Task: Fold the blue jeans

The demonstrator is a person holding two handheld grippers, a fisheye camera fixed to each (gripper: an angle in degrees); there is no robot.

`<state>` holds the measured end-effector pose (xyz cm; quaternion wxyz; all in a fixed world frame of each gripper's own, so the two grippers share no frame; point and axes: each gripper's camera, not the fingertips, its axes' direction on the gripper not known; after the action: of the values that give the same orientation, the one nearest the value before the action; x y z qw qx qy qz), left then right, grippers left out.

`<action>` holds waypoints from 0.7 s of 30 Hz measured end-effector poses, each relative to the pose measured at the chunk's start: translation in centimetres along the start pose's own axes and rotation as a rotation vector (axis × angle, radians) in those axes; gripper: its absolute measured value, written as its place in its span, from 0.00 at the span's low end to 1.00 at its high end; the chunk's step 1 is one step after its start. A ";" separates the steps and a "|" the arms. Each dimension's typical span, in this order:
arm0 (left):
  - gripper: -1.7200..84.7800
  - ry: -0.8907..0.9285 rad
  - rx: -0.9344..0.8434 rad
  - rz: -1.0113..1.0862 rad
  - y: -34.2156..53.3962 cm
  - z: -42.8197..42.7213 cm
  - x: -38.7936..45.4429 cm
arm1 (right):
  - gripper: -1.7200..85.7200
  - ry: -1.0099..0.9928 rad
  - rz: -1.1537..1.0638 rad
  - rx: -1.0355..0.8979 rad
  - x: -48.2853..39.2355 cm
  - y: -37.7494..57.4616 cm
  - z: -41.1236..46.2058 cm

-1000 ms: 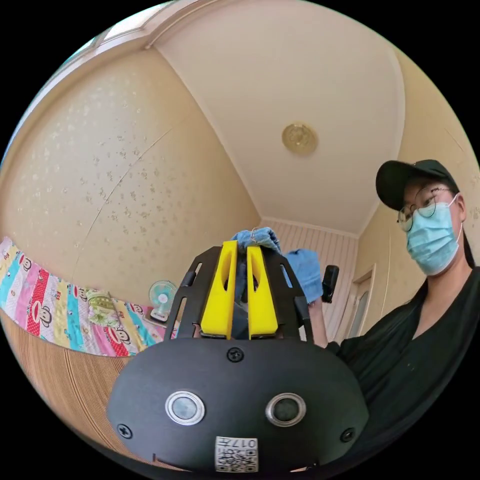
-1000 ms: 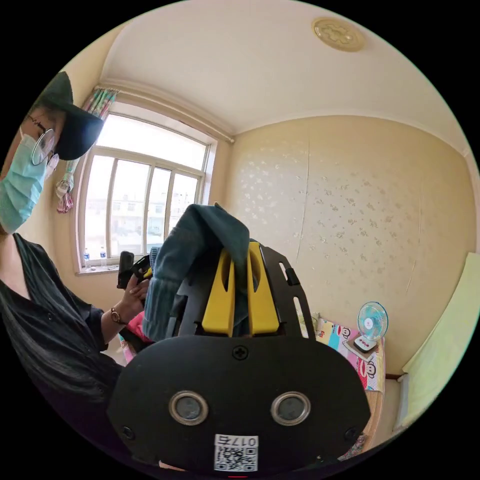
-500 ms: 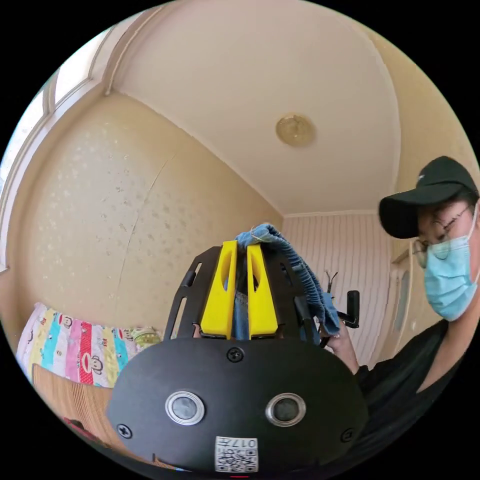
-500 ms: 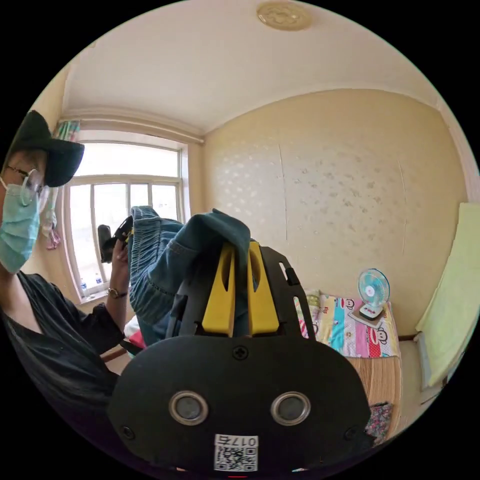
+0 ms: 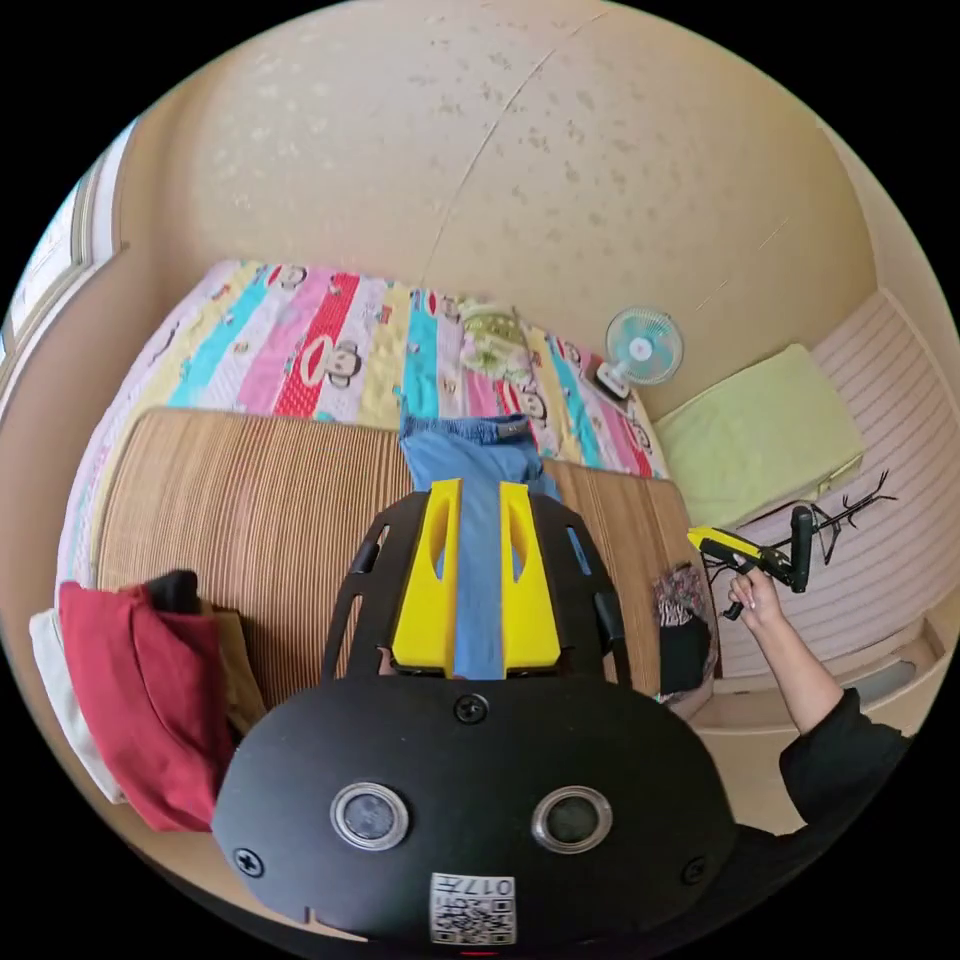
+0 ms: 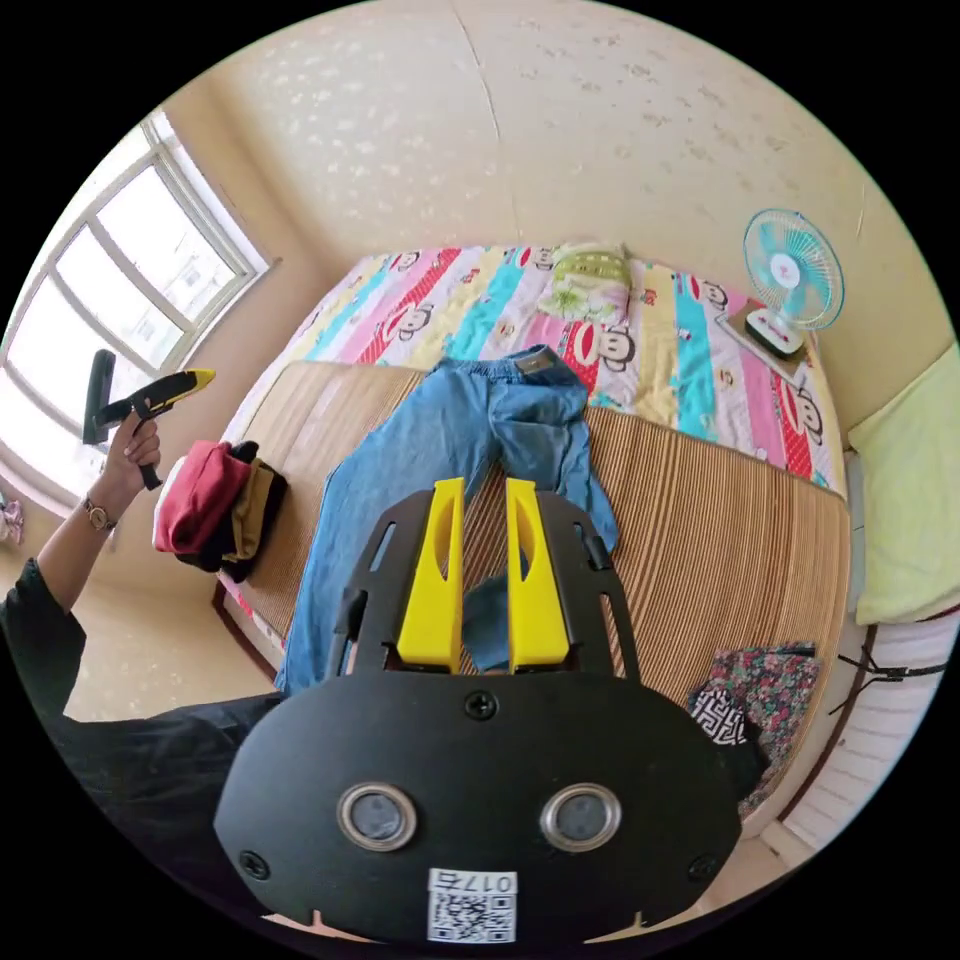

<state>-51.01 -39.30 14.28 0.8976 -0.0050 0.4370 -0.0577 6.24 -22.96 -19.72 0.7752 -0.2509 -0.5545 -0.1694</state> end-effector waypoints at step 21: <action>0.06 -0.042 -0.717 -0.096 24.1 33.2 -11.0 | 0.10 -0.012 0.298 -0.375 11.1 13.3 16.4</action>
<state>-29.27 -15.55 42.01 0.8437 -0.3414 0.4102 0.0572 4.38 -2.51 -7.64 0.7280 -0.4707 -0.4748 -0.1518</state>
